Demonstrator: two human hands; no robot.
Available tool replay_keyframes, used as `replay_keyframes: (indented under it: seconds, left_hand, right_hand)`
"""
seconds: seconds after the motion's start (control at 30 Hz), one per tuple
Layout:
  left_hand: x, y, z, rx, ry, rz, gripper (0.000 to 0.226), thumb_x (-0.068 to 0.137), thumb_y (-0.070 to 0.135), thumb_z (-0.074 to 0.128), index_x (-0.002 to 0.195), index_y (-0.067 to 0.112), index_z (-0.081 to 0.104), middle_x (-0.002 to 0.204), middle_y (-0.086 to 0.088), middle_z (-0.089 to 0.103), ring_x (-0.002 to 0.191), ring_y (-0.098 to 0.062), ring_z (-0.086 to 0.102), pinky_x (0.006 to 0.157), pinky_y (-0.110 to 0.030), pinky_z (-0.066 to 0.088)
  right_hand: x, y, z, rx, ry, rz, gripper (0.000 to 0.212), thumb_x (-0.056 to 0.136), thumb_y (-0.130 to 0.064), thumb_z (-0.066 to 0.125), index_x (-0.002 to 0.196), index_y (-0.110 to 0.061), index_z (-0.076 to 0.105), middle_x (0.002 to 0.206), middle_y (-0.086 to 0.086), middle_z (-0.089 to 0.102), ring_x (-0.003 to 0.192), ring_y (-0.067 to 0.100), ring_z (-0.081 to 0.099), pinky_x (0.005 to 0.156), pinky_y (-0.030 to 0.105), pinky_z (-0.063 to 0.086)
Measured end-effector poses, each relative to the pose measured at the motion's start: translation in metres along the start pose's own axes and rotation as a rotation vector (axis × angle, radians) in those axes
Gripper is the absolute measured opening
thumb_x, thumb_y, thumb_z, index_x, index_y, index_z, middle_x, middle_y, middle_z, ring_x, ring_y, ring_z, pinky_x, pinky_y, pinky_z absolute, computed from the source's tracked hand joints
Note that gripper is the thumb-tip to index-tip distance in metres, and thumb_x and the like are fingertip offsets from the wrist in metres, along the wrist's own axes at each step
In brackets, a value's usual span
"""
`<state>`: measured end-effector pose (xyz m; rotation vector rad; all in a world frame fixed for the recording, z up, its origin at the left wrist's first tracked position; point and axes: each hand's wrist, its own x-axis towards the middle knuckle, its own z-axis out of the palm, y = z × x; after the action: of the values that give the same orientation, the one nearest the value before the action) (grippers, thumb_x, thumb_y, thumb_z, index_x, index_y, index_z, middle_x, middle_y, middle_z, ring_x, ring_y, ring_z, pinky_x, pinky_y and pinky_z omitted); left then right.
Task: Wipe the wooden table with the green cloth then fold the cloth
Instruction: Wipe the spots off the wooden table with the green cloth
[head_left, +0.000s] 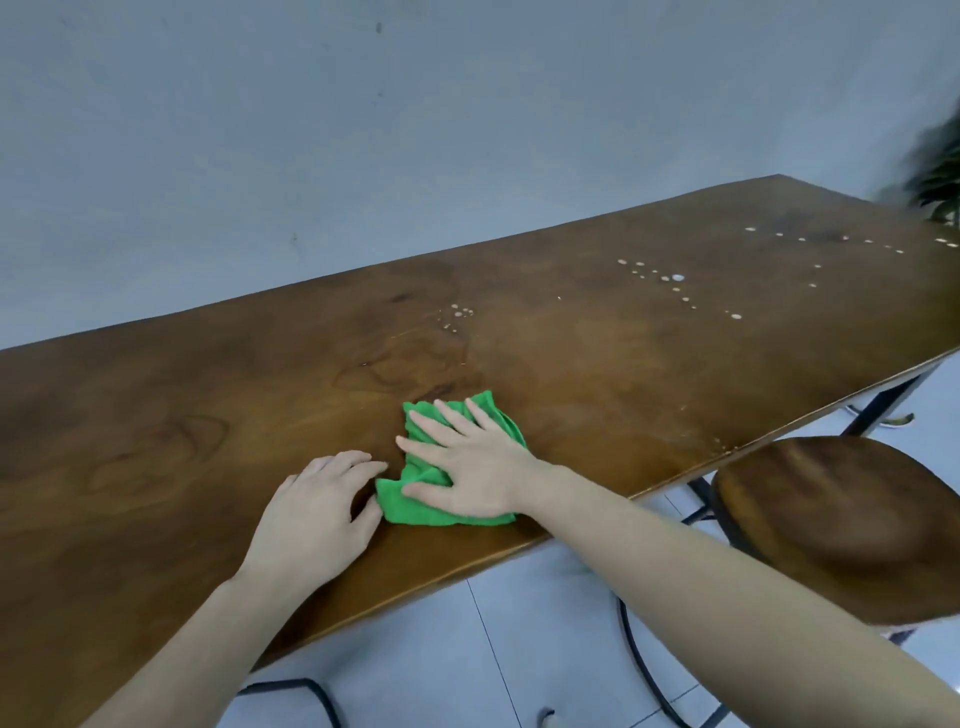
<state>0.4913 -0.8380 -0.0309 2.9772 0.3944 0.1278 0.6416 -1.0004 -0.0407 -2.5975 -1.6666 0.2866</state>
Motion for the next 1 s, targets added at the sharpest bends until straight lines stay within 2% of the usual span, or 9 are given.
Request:
replay_keyframes:
  seconds: [0.07, 0.17, 0.3, 0.47, 0.67, 0.8, 1.0]
  left_hand:
    - [-0.001, -0.003, 0.001, 0.003, 0.015, -0.010, 0.041, 0.093, 0.042, 0.052, 0.134, 0.036, 0.055, 0.140, 0.015, 0.051, 0.130, -0.010, 0.046, 0.099, -0.036, 0.044]
    - [0.003, -0.003, 0.002, 0.021, 0.027, -0.022, 0.041, 0.094, 0.046, 0.048, 0.134, 0.036, 0.055, 0.140, 0.016, 0.051, 0.130, -0.009, 0.045, 0.101, -0.035, 0.043]
    - [0.012, -0.004, 0.002, 0.011, 0.010, -0.033, 0.043, 0.096, 0.049, 0.042, 0.137, 0.038, 0.051, 0.144, 0.017, 0.046, 0.134, -0.007, 0.040, 0.108, -0.034, 0.039]
    - [0.022, -0.004, 0.004, 0.003, 0.004, -0.058, 0.044, 0.097, 0.048, 0.040, 0.139, 0.039, 0.049, 0.146, 0.017, 0.043, 0.137, -0.007, 0.035, 0.111, -0.035, 0.035]
    - [0.020, -0.014, 0.005, 0.023, -0.005, -0.096, 0.049, 0.098, 0.055, 0.028, 0.144, 0.044, 0.039, 0.153, 0.018, 0.035, 0.143, -0.006, 0.027, 0.115, -0.035, 0.026]
    - [0.010, -0.023, 0.005, 0.026, -0.010, -0.123, 0.066, 0.087, 0.064, 0.006, 0.147, 0.047, 0.032, 0.157, 0.019, 0.028, 0.146, -0.007, 0.021, 0.117, -0.034, 0.019]
    - [0.002, -0.038, 0.004, 0.056, 0.014, -0.152, 0.066, 0.088, 0.062, 0.008, 0.146, 0.046, 0.035, 0.156, 0.018, 0.030, 0.146, -0.005, 0.023, 0.116, -0.028, 0.019]
  right_hand:
    - [-0.003, 0.005, 0.001, 0.007, 0.006, -0.057, 0.071, 0.099, -0.072, 0.020, 0.161, -0.040, 0.011, 0.170, -0.008, -0.006, 0.156, 0.016, -0.013, 0.125, 0.044, -0.013]
    - [-0.008, 0.030, -0.005, 0.011, -0.005, -0.031, 0.069, 0.097, -0.075, 0.018, 0.160, -0.046, 0.009, 0.169, -0.012, -0.005, 0.155, 0.012, -0.012, 0.125, 0.041, -0.011]
    - [-0.017, 0.080, -0.018, 0.017, -0.046, 0.158, 0.075, 0.091, -0.081, 0.010, 0.158, -0.050, 0.002, 0.169, -0.014, -0.008, 0.155, 0.011, -0.015, 0.126, 0.043, -0.008]
    - [-0.011, 0.133, -0.026, 0.041, -0.001, 0.339, 0.081, 0.092, -0.080, 0.012, 0.161, -0.041, -0.005, 0.169, -0.014, -0.006, 0.155, 0.011, -0.011, 0.127, 0.041, -0.005]
    - [0.051, 0.151, -0.037, 0.062, -0.019, 0.478, 0.075, 0.097, -0.074, 0.012, 0.162, -0.038, 0.002, 0.170, -0.008, -0.006, 0.156, 0.020, -0.010, 0.125, 0.050, -0.006]
    - [0.102, 0.115, -0.040, 0.037, -0.031, 0.337, 0.071, 0.099, -0.071, 0.012, 0.162, -0.038, 0.004, 0.170, -0.007, -0.007, 0.156, 0.022, -0.011, 0.124, 0.053, -0.009]
    - [0.092, 0.038, -0.027, -0.012, -0.061, -0.042, 0.068, 0.101, -0.067, 0.013, 0.162, -0.038, 0.004, 0.169, -0.009, -0.009, 0.156, 0.016, -0.013, 0.125, 0.049, -0.011]
